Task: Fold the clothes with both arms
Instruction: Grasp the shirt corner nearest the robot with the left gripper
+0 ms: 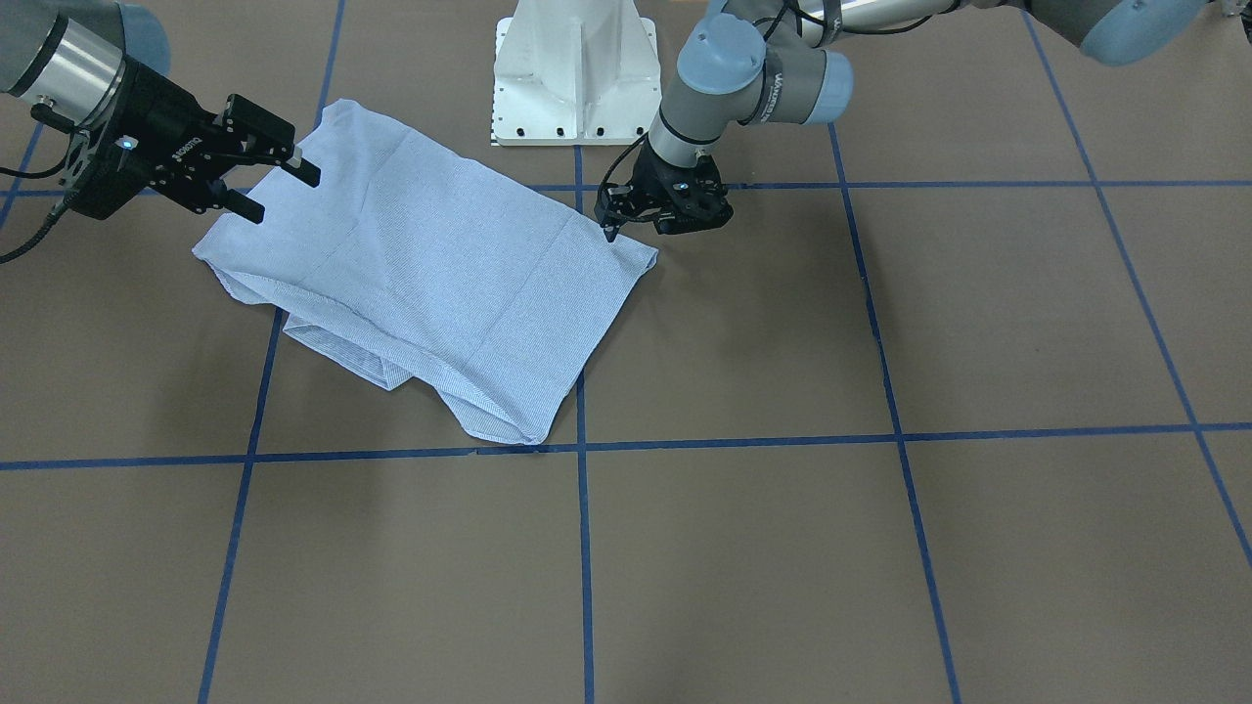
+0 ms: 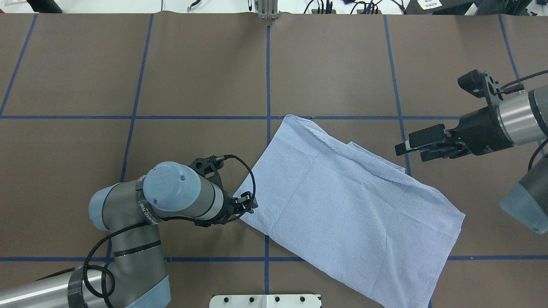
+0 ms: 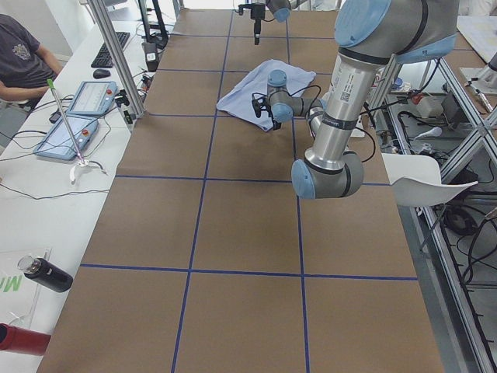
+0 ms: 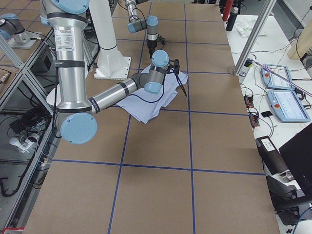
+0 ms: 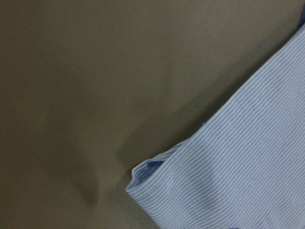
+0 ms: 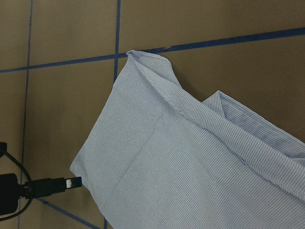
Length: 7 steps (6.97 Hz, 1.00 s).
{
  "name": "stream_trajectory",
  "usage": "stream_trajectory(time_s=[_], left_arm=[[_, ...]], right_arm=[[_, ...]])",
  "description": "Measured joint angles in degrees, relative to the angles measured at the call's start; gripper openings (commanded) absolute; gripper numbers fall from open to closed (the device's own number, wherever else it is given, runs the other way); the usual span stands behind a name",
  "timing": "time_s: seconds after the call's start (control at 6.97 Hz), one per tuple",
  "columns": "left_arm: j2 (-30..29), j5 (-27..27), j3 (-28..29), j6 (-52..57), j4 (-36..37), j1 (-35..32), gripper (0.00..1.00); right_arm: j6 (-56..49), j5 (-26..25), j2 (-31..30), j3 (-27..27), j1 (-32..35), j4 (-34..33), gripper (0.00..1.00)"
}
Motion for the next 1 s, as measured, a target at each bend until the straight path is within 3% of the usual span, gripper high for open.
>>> stream_trajectory(time_s=[0.72,1.0], left_arm=[[0.0,1.1,1.2,0.3,0.0,-1.8,0.67],[-0.1,1.1,1.7,0.3,0.0,-2.3,0.60]], right_arm=[[0.0,0.1,0.0,-0.4,0.1,0.0,1.00],[0.1,0.1,0.0,-0.5,0.1,0.0,1.00]])
